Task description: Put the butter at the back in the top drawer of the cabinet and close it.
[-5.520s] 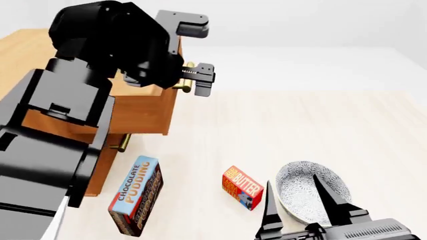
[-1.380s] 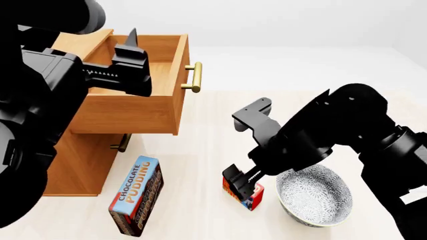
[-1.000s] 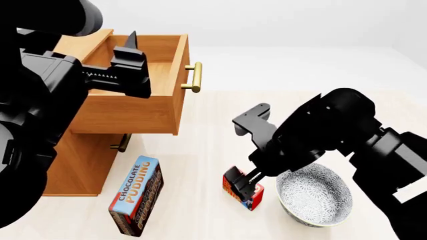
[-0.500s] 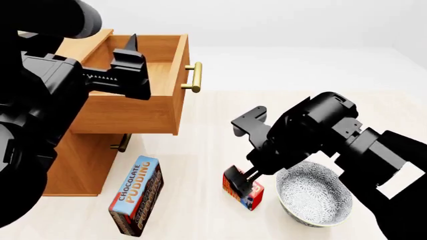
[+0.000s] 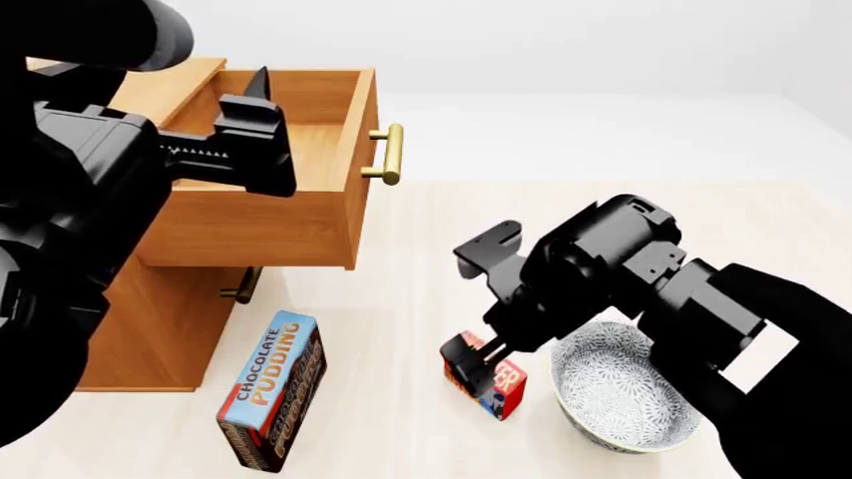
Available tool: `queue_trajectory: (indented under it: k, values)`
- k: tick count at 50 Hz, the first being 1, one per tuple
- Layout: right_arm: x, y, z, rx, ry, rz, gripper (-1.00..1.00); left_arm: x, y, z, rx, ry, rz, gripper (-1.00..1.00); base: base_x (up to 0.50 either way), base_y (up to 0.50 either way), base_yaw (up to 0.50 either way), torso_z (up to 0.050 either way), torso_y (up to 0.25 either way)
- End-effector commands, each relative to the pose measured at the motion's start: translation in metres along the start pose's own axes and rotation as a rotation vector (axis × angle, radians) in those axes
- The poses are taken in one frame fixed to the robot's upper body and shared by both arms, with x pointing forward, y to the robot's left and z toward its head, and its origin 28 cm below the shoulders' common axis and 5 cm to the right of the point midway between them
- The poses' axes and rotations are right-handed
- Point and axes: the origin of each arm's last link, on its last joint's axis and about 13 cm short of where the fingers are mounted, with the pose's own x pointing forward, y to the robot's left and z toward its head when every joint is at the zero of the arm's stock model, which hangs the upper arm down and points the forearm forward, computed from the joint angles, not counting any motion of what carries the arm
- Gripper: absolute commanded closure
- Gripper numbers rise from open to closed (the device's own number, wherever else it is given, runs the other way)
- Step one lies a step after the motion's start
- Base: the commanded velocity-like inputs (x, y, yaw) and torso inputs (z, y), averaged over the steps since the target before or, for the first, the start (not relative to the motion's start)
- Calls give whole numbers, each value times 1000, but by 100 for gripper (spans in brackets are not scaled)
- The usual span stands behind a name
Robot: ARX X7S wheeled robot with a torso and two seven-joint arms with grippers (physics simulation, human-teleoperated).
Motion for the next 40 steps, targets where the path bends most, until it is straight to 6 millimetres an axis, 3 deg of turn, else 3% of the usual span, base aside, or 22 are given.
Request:
queue_trajectory:
  k: [1, 19, 40]
  values:
    - [9, 0, 1, 1, 10, 9, -100, -1, 1, 0, -5, 1, -2, -100, 0, 0, 0, 0, 0]
    - [19, -7, 9, 5, 6, -7, -100, 1, 3, -3, -10, 9, 0, -100, 0, 0, 0, 0, 0]
    - [42, -12, 5, 11, 51, 9, -100, 4, 5, -6, -20, 19, 1, -100, 0, 0, 0, 0, 0]
